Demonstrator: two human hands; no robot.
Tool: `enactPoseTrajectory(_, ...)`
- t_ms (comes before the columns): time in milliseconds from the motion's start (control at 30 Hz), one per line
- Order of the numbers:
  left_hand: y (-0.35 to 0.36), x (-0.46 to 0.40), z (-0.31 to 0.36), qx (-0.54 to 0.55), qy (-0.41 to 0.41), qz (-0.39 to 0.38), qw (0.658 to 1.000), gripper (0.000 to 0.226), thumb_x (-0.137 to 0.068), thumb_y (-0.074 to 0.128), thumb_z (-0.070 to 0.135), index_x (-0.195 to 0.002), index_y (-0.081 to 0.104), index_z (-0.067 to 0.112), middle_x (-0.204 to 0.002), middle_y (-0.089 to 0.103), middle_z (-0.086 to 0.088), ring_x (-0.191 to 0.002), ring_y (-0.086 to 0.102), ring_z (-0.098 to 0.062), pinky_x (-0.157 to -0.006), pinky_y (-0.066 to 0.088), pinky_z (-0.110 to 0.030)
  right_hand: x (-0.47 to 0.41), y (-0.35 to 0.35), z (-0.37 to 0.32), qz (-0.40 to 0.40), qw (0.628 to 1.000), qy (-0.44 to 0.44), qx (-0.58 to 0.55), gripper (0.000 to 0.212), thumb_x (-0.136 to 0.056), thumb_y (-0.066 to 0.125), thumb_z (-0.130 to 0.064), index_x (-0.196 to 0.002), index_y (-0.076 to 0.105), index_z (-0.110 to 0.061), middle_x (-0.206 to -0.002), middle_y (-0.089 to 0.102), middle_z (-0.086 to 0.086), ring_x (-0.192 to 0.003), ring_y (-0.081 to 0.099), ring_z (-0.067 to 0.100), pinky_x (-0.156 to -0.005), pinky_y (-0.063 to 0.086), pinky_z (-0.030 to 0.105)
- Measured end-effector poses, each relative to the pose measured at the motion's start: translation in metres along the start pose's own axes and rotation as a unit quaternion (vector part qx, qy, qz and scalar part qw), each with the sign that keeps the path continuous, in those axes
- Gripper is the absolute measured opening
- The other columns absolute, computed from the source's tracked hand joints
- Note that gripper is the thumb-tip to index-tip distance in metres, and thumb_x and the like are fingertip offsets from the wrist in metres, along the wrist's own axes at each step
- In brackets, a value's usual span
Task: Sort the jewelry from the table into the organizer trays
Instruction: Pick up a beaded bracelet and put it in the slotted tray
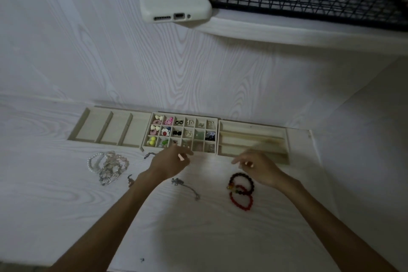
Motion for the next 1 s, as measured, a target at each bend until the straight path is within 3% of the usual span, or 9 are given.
enactPoseTrajectory(100,0.018,0.020,-0.015,-0.031,0.009,0.003,0.999,0.032,-0.095,0.051,0.020,-0.125,0.060,0.028,-0.133,0.055,0.004,-0.117,0.051,-0.014,-0.096,0.044,-0.030,0.022,0.018,0.016,-0.021,0.999,0.042,0.022,0.030,-0.092,0.050,-0.007,-0.108,0.068,-0.025,-0.097,0.058,-0.014,-0.092,0.055,0.005,-0.075,0.042,0.018)
enactPoseTrajectory(200,0.042,0.034,-0.022,-0.104,0.044,-0.045,0.993,0.048,-0.096,0.047,0.016,-0.142,0.040,0.026,-0.153,0.032,0.002,-0.140,0.028,-0.019,-0.112,0.030,-0.034,0.033,0.040,0.026,0.000,0.994,0.067,0.085,0.036,-0.092,0.052,-0.014,-0.126,0.055,-0.026,-0.122,0.052,-0.004,-0.116,0.049,0.016,-0.089,0.042,0.024)
enactPoseTrajectory(367,0.073,0.048,-0.018,-0.134,0.067,-0.088,0.985,0.055,-0.094,0.047,0.016,-0.147,0.032,0.021,-0.158,0.020,-0.001,-0.145,0.018,-0.018,-0.116,0.020,-0.031,0.042,0.068,0.024,0.071,0.979,0.160,0.104,0.050,-0.100,0.037,-0.020,-0.148,0.025,-0.015,-0.153,0.021,0.004,-0.135,0.029,0.025,-0.106,0.034,0.034)
enactPoseTrajectory(433,0.079,0.051,-0.016,-0.111,0.053,-0.097,0.988,0.052,-0.093,0.050,0.017,-0.143,0.039,0.020,-0.157,0.021,0.000,-0.145,0.020,-0.020,-0.115,0.022,-0.032,0.041,0.077,0.026,0.123,0.972,0.187,0.077,0.045,-0.099,0.041,-0.022,-0.142,0.037,-0.011,-0.148,0.031,0.007,-0.131,0.033,0.026,-0.104,0.035,0.034)
enactPoseTrajectory(567,0.081,0.053,-0.010,-0.066,0.013,-0.083,0.994,0.044,-0.092,0.053,0.020,-0.136,0.048,0.021,-0.156,0.024,0.003,-0.142,0.024,-0.021,-0.112,0.028,-0.036,0.041,0.087,0.027,0.219,0.955,0.201,-0.017,0.019,-0.087,0.064,-0.022,-0.104,0.065,-0.013,-0.117,0.053,0.007,-0.108,0.053,0.025,-0.083,0.046,0.030)
enactPoseTrajectory(700,0.078,0.051,0.004,-0.058,-0.027,-0.056,0.996,0.042,-0.095,0.051,0.029,-0.136,0.049,0.023,-0.150,0.037,0.000,-0.137,0.034,-0.023,-0.112,0.027,-0.034,0.042,0.089,0.022,0.189,0.961,0.195,-0.059,0.021,-0.084,0.070,-0.023,-0.100,0.066,-0.010,-0.107,0.065,0.005,-0.098,0.061,0.020,-0.079,0.048,0.027)
enactPoseTrajectory(800,0.074,0.050,0.021,0.083,-0.042,-0.057,0.994,0.046,-0.095,0.053,0.024,-0.139,0.044,0.018,-0.146,0.043,-0.007,-0.126,0.049,-0.027,-0.107,0.037,-0.036,0.045,0.081,0.010,0.169,0.968,0.155,-0.100,0.019,-0.077,0.076,-0.021,-0.093,0.069,-0.014,-0.095,0.069,0.002,-0.087,0.065,0.015,-0.080,0.052,0.028)
enactPoseTrajectory(900,0.065,0.054,0.035,0.234,-0.052,-0.089,0.967,0.059,-0.093,0.059,0.020,-0.146,0.033,0.015,-0.149,0.035,-0.008,-0.135,0.037,-0.025,-0.103,0.042,-0.033,0.048,0.068,-0.011,0.154,0.972,0.107,-0.143,0.014,-0.075,0.076,-0.012,-0.084,0.069,-0.018,-0.086,0.070,0.000,-0.081,0.065,0.012,-0.082,0.053,0.030)
enactPoseTrajectory(1000,0.051,0.061,0.039,0.291,-0.048,-0.099,0.951,0.069,-0.090,0.063,0.020,-0.148,0.026,0.015,-0.151,0.032,-0.004,-0.139,0.030,-0.020,-0.095,0.039,-0.023,0.049,0.049,-0.046,0.101,0.970,0.033,-0.218,0.019,-0.076,0.074,-0.004,-0.074,0.068,-0.022,-0.075,0.070,-0.006,-0.073,0.067,0.008,-0.074,0.052,0.023)
Point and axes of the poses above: each hand's wrist, its own x-axis away from the middle knuckle, its own y-axis out of the palm, z = x × y, the point moved 1 cm from there along -x, towards the middle knuckle
